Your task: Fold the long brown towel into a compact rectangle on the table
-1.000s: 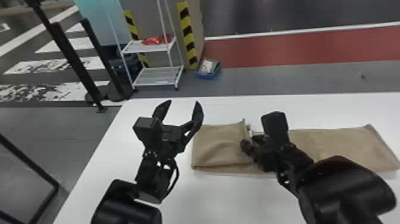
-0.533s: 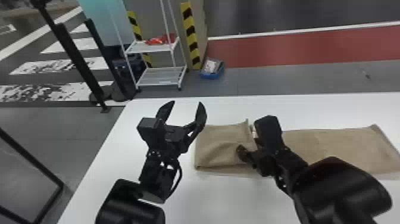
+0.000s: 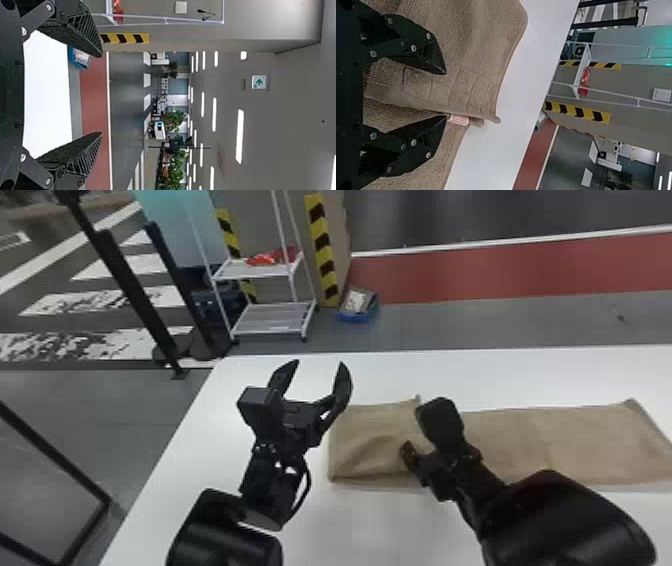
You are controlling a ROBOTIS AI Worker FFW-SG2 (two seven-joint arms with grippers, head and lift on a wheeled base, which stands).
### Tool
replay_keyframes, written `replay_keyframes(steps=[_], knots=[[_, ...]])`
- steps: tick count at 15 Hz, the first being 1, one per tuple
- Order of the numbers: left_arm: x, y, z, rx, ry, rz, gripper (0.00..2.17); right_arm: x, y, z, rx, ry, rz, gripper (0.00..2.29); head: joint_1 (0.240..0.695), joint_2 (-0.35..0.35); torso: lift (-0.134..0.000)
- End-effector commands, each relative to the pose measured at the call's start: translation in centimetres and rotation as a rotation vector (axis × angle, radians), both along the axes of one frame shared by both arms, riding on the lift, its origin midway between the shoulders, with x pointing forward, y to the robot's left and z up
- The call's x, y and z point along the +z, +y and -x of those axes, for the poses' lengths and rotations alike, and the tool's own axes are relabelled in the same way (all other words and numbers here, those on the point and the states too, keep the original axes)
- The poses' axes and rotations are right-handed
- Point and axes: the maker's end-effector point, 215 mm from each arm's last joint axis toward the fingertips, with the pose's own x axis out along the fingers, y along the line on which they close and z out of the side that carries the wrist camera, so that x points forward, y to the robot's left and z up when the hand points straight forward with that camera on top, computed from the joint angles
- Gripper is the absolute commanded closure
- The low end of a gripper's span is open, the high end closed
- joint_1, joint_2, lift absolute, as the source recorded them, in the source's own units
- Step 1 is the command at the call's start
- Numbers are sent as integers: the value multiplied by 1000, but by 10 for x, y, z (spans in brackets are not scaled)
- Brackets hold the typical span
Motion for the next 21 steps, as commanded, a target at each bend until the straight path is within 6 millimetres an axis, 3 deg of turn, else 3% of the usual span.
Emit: replay_keyframes(steps=[1, 5, 9, 11, 15, 17, 21], knots=[[-1, -1, -1, 0, 1, 0, 211, 2, 4, 4, 8, -14, 17, 583, 695, 261, -120], [-1, -4, -1, -6, 2, 0, 211, 9, 3, -8, 3, -14, 5, 586, 695, 262, -120], [-1, -3, -1, -5, 2, -3, 211, 0, -7, -15, -16, 5, 1, 589, 695, 254, -120], [-2, -4, -1, -7, 3, -3, 211, -1, -11, -19, -26, 7, -11, 765, 695, 248, -120], [-1, -3, -1, -7, 2, -4, 211, 4, -9, -26, -26, -2, -39, 768, 695, 242, -120], [-1, -2, -1, -6, 2, -6, 211, 3, -8, -28, -19, 9, -46, 1004, 695, 243, -120], [-1, 0, -1, -3, 1, -6, 211, 1, -9, -30, -22, 22, -55, 1004, 695, 244, -120]])
